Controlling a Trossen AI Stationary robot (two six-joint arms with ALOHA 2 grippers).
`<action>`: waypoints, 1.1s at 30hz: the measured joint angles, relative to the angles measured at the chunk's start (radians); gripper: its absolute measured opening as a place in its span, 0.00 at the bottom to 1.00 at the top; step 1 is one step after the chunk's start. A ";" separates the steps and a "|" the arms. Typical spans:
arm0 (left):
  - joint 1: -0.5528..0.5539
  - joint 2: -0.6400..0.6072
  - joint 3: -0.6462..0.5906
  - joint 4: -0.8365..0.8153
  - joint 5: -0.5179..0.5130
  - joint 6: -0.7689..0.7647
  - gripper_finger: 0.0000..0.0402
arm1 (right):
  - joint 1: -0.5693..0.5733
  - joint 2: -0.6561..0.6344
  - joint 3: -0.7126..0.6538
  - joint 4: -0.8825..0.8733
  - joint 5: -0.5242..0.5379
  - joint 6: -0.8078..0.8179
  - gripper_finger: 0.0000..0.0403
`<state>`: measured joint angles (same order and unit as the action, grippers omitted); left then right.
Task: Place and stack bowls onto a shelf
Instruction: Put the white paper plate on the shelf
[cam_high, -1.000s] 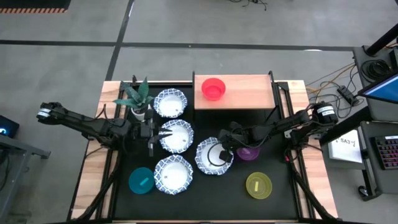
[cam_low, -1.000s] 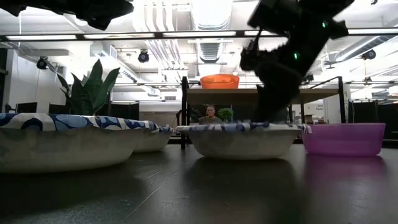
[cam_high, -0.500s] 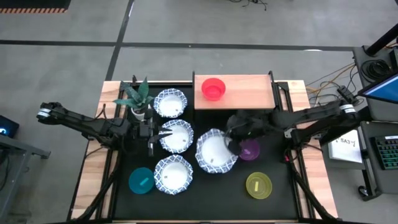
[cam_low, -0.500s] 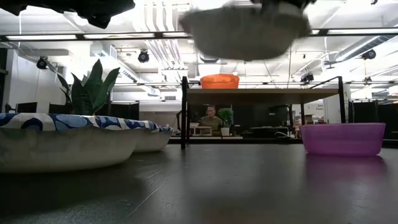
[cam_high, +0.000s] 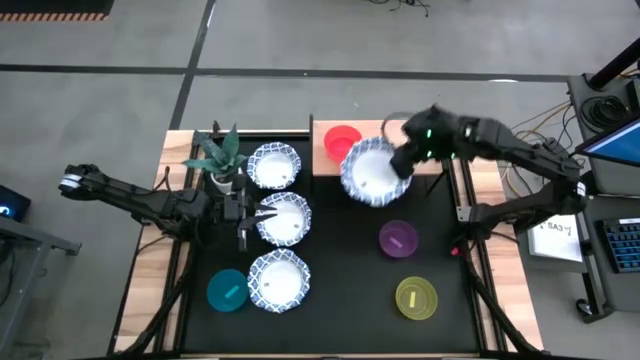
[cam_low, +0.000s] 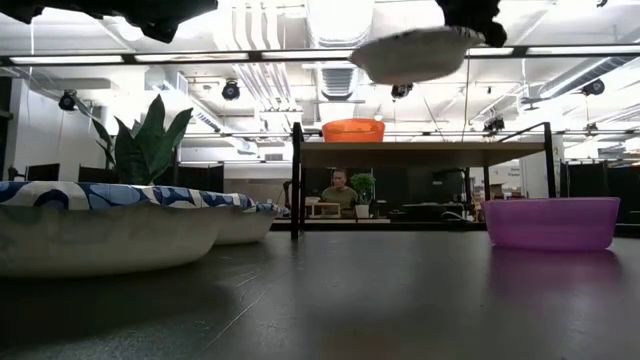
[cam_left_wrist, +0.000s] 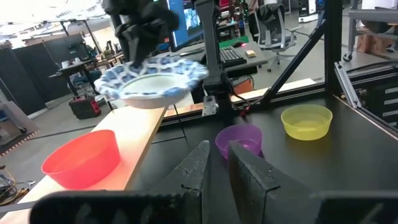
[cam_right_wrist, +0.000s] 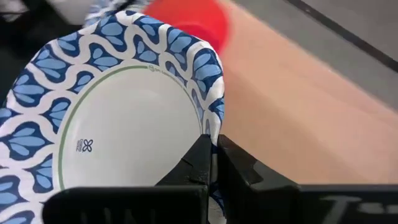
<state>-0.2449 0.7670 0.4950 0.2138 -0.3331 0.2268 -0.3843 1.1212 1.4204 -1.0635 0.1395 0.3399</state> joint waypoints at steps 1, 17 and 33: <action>0.000 0.000 0.000 0.000 0.000 0.000 0.09 | -0.055 -0.005 0.000 -0.004 -0.019 -0.028 0.02; 0.000 0.000 0.000 0.004 0.000 0.000 0.09 | -0.753 0.040 -0.151 0.055 -0.390 -0.331 0.02; 0.000 0.000 0.000 0.003 0.000 0.000 0.09 | -0.769 0.066 -0.215 0.172 -0.428 -0.333 0.09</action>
<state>-0.2447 0.7670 0.4950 0.2173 -0.3332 0.2272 -1.1530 1.1876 1.2057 -0.8917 -0.2885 0.0068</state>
